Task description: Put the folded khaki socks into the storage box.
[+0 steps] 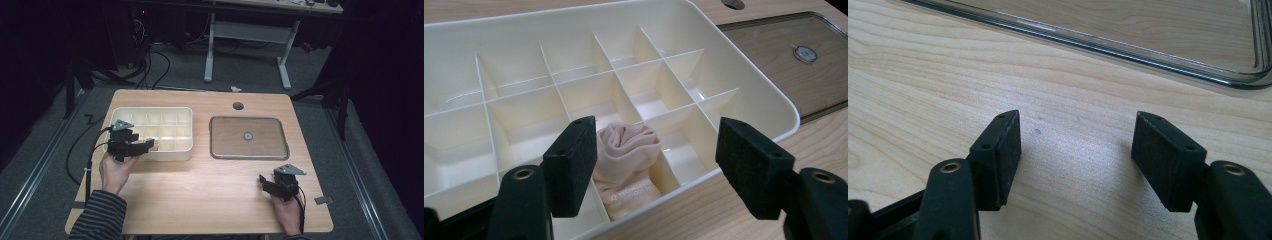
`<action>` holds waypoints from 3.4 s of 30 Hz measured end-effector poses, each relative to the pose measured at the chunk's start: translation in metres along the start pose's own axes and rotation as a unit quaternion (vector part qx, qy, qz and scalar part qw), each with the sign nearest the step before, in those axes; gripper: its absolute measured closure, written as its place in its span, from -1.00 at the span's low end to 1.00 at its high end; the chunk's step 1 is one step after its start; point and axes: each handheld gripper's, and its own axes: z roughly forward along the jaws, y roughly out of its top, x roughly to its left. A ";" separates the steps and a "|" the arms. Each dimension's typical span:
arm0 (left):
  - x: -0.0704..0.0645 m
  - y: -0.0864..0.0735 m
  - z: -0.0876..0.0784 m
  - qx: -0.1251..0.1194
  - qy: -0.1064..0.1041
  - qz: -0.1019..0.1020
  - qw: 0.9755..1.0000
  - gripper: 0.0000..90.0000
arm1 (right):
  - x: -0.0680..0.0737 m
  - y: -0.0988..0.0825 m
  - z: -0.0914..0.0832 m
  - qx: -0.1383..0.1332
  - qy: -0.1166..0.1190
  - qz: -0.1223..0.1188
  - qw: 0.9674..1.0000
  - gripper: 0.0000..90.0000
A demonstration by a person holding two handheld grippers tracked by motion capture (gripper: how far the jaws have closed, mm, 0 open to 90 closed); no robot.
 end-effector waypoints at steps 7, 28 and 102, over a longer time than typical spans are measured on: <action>-0.005 -0.004 -0.002 0.000 -0.004 0.003 1.000 -0.25 | 0.000 0.000 0.000 0.000 0.000 0.000 1.000 -0.19; -0.014 -0.012 -0.015 -0.020 -0.010 0.011 1.000 -0.26 | 0.000 0.000 0.000 0.000 0.000 0.000 1.000 -0.19; -0.056 -0.041 -0.011 0.006 -0.066 0.030 0.997 -0.21 | 0.000 0.000 0.000 0.000 0.000 0.000 1.000 -0.19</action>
